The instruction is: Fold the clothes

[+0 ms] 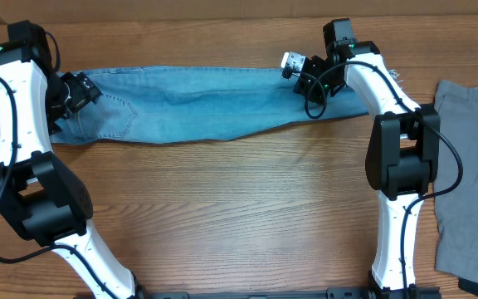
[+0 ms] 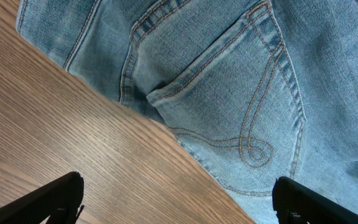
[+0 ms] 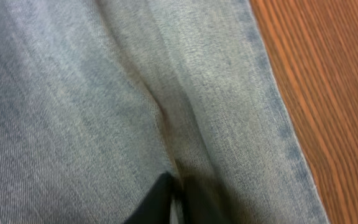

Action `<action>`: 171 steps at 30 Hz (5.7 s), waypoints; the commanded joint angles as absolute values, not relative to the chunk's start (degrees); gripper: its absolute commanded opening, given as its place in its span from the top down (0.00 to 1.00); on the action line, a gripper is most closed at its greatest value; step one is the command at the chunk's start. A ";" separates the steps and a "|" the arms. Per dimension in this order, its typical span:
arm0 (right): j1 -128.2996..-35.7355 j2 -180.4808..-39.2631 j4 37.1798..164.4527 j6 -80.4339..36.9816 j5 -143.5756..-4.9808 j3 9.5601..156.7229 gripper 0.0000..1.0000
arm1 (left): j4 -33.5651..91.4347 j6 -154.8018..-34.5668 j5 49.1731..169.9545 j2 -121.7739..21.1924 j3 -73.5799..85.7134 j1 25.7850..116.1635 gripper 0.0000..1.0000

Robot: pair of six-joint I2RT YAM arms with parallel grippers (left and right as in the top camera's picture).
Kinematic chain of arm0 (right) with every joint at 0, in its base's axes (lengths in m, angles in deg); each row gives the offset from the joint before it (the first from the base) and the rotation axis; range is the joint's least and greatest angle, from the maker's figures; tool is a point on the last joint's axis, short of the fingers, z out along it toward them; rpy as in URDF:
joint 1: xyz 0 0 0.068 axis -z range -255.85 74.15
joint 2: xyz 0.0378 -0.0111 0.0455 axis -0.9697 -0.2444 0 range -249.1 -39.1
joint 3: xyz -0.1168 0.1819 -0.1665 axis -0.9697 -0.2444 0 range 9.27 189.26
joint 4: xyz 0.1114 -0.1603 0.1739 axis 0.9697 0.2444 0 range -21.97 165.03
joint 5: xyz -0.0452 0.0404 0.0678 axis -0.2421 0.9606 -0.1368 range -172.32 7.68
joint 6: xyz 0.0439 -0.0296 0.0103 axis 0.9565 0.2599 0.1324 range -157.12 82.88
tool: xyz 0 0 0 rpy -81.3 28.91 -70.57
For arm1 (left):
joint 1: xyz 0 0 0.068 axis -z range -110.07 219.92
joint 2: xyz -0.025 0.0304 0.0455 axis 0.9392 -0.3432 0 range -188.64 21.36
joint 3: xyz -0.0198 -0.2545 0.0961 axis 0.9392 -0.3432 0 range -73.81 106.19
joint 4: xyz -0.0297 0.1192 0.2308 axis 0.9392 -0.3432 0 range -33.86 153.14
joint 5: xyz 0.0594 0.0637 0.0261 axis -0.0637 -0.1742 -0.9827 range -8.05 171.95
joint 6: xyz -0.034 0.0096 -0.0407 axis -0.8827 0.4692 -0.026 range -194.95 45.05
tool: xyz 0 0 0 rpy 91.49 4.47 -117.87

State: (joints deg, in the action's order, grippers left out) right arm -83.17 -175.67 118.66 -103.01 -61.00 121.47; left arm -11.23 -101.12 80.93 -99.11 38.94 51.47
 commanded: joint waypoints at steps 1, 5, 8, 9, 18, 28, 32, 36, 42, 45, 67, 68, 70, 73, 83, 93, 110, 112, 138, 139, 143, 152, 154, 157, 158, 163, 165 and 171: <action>-83.23 -176.59 118.64 -103.14 -60.87 121.53 0.96 | -11.36 -100.25 81.57 -99.90 38.74 51.69 0.00; -83.23 -176.37 118.88 -103.12 -60.87 122.45 0.96 | -11.36 -100.25 81.54 -99.87 38.74 51.69 0.00; -83.25 -176.35 119.76 -103.10 -60.87 124.70 0.96 | -11.36 -100.25 81.57 -99.87 38.74 51.69 0.00; -83.25 -176.35 120.26 -103.12 -61.09 125.66 0.96 | -11.38 -100.25 81.54 -99.87 38.74 51.69 0.00; -83.25 -176.35 124.69 -100.96 -66.27 135.08 0.96 | -11.36 -100.25 81.57 -99.90 38.74 51.69 0.00; -83.25 -176.50 121.15 -100.94 -67.71 134.23 0.96 | -11.38 -100.25 81.54 -99.87 38.74 51.69 0.00; -83.25 -176.68 118.95 -100.96 -67.64 133.03 0.96 | -11.36 -100.25 81.57 -99.90 38.74 51.69 0.00; -83.30 -177.62 117.72 -100.96 -67.05 133.01 0.96 | -11.38 -100.25 81.57 -99.87 38.74 51.69 0.00; -83.36 -181.33 116.89 -100.11 -66.84 133.01 0.96 | -11.36 -100.25 81.57 -99.90 38.74 51.69 0.00; -83.36 -183.30 114.90 -97.66 -66.86 133.01 0.96 | -11.38 -100.25 81.57 -99.87 38.74 51.69 0.00; -82.97 -174.89 104.98 -57.68 -69.85 135.81 0.00 | -11.38 -100.25 81.57 -99.87 38.74 51.69 0.00; -82.75 -172.98 105.90 -54.07 -71.71 135.81 0.00 | -11.36 -100.25 81.57 -99.90 38.74 51.69 0.00; -82.16 -169.66 109.85 -49.35 -75.53 135.78 0.00 | -11.38 -100.25 81.57 -99.87 38.74 51.69 0.00; -80.70 -166.10 117.15 -43.52 -80.10 135.78 0.00 | -11.36 -100.23 81.57 -99.87 38.74 51.69 0.00; -68.02 -163.85 139.78 -13.70 -75.14 133.73 0.00 | -11.38 -100.25 81.57 -99.87 38.74 51.69 0.00; -63.54 -163.87 129.88 -9.86 -57.72 117.75 0.37 | -11.36 -100.25 81.54 -99.87 38.74 51.69 0.00; -72.46 -163.89 115.67 5.42 -64.48 106.76 0.45 | -11.38 -100.25 81.57 -99.87 38.74 51.69 0.00; -73.39 -163.89 115.69 7.89 -66.55 106.76 0.45 | -11.36 -100.25 81.57 -99.90 38.74 51.69 0.00; -75.38 -167.15 111.89 18.67 -72.23 106.71 0.48 | -11.36 -100.25 81.57 -99.90 38.74 51.69 0.00; -75.38 -167.21 111.80 18.67 -72.30 106.71 0.48 | -11.38 -100.25 81.57 -99.87 38.74 51.69 0.00; -75.36 -167.15 111.78 18.67 -73.31 106.74 0.49 | -11.36 -100.25 81.54 -99.87 38.74 51.69 0.00; -75.38 -167.17 110.71 18.49 -73.74 106.71 0.55 | -11.36 -100.25 81.54 -99.90 38.74 51.69 0.00; -75.43 -167.17 110.51 18.69 -73.72 106.71 0.57 | -11.36 -100.25 81.57 -99.90 38.74 51.69 0.00; -75.43 -167.17 110.49 18.71 -73.74 106.71 0.68 | -11.38 -100.25 81.57 -99.87 38.74 51.69 0.00; -75.43 -167.17 110.44 18.69 -73.74 106.71 0.71 | -11.36 -100.25 81.57 -99.87 38.74 51.69 0.00; -75.43 -167.17 110.36 18.64 -73.74 106.71 0.74 | -11.36 -100.25 81.54 -99.87 38.74 51.69 0.00; -75.43 -167.17 110.36 18.62 -73.74 106.71 0.85 | -11.36 -100.25 81.54 -99.90 38.74 51.69 0.00; -75.41 -166.69 110.55 13.57 -73.96 107.20 0.90 | -11.38 -100.25 81.54 -99.87 38.74 51.69 0.00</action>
